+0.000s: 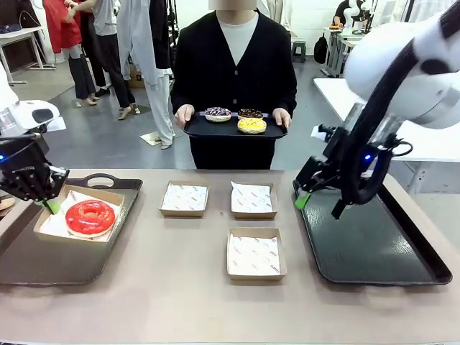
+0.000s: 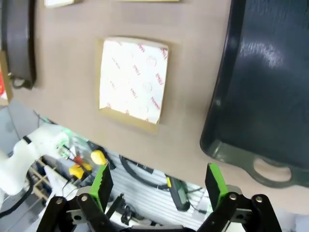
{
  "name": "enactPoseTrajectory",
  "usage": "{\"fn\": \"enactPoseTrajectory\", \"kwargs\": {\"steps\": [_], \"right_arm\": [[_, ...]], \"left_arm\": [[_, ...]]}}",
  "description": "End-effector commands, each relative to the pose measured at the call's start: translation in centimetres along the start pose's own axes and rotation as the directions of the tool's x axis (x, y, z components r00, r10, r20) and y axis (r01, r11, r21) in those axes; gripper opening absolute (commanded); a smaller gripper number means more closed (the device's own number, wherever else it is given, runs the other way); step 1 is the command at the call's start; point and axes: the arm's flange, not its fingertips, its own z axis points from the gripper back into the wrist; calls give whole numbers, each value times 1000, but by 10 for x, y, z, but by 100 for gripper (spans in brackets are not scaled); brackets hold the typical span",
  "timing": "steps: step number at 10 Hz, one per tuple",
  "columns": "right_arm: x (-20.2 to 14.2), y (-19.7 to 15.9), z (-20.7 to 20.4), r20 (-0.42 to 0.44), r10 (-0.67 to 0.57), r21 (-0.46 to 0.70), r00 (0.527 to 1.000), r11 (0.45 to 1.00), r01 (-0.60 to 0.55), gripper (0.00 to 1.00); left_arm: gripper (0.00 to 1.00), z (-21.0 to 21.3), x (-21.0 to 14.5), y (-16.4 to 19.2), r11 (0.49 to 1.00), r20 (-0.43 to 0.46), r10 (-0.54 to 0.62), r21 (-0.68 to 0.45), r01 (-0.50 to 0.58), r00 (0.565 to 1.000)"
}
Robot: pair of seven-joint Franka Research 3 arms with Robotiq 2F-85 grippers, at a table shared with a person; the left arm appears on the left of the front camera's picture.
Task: Individually package the donuts and arrange them on the tray.
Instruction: Place the picked Paper togo box on the Handle tray while simultaneously picking up another Paper togo box from the table with the other hand.
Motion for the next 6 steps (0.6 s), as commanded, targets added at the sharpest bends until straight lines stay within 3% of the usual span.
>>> {"fn": "enactPoseTrajectory", "kwargs": {"steps": [1, 5, 6], "right_arm": [[11, 6, -25, 11, -43, -53, 999, 998, 44, 100], [18, 8, -45, 9, -30, 3, 999, 1000, 30, 100], [20, 8, -48, -2, -23, -31, 1000, 999, 23, 100]], "left_arm": [[1, -7, 11, 3, 997, -40, -11, 70, 13, 999], [1, -9, 13, 4, 995, -83, -24, 98, 32, 996], [1, -20, 12, 4, 997, -64, -25, 69, 29, 998]]}}
